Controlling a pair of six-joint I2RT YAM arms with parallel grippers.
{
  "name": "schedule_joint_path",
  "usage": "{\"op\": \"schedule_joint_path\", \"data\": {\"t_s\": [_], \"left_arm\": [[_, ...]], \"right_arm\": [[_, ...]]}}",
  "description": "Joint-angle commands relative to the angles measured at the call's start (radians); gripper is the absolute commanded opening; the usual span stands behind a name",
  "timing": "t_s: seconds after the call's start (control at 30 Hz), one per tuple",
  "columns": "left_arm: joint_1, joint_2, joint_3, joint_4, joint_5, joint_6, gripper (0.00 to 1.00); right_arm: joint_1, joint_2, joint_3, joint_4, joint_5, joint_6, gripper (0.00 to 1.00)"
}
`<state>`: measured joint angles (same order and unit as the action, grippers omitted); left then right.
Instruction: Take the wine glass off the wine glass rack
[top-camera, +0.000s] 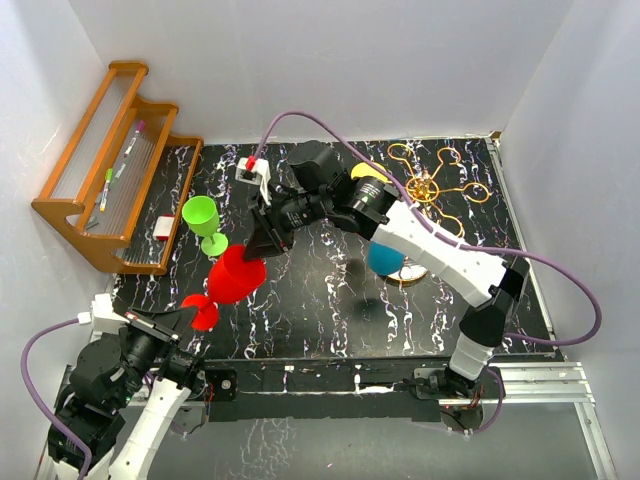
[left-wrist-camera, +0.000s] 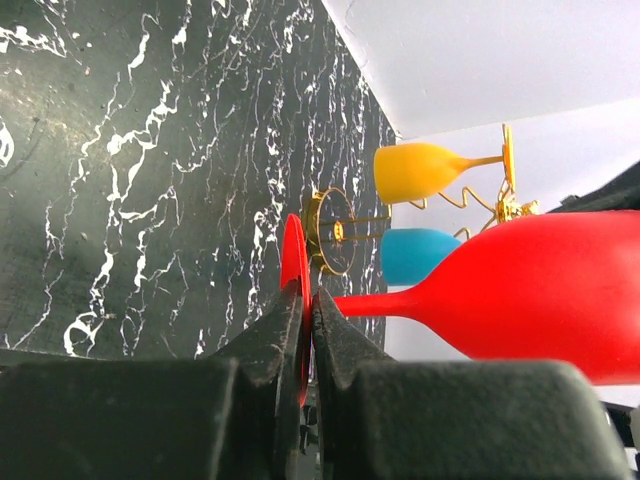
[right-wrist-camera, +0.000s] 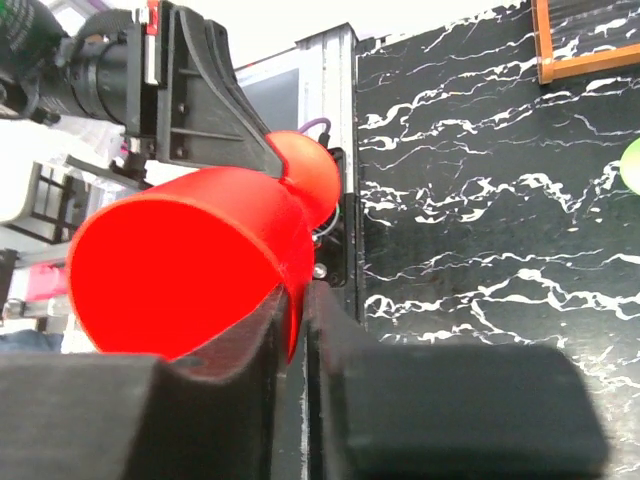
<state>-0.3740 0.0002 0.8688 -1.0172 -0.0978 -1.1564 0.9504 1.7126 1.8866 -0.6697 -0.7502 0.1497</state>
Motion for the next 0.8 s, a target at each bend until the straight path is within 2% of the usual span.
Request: {"op": "schedule_joint_path", "data": {"t_s": [0.0, 0.03, 0.1, 0.13, 0.27, 0.43, 0.6, 0.77], "left_arm": [[0.003, 0.044, 0.027, 0.011, -0.03, 0.026, 0.0], [0.003, 0.064, 0.052, -0.011, -0.056, 0.038, 0.03], [0.003, 0.108, 0.105, -0.047, -0.112, 0.079, 0.16], [0.002, 0.139, 0.134, -0.062, -0.144, 0.1, 0.18], [0.003, 0.211, 0.226, -0.085, -0.21, 0.174, 0.21], [0.003, 0.248, 0.265, -0.107, -0.256, 0.194, 0.44], [0.003, 0.293, 0.337, -0.094, -0.323, 0.25, 0.48], [0.003, 0.429, 0.469, -0.062, -0.393, 0.377, 0.48]], "right_arm": [[0.013, 0.015, 0.087, 0.019, 0.074, 0.008, 0.08], [0.014, 0.019, 0.097, 0.012, 0.12, 0.012, 0.08], [0.012, 0.022, 0.107, 0.005, 0.215, 0.02, 0.08], [0.012, 0.024, 0.11, 0.006, 0.257, 0.025, 0.08], [0.004, 0.027, 0.125, 0.017, 0.282, 0.041, 0.08], [-0.002, 0.07, 0.161, 0.028, 0.333, 0.063, 0.08], [-0.007, 0.148, 0.285, -0.055, 0.444, 0.061, 0.08], [-0.009, 0.281, 0.458, -0.178, 0.635, 0.044, 0.08]]}}
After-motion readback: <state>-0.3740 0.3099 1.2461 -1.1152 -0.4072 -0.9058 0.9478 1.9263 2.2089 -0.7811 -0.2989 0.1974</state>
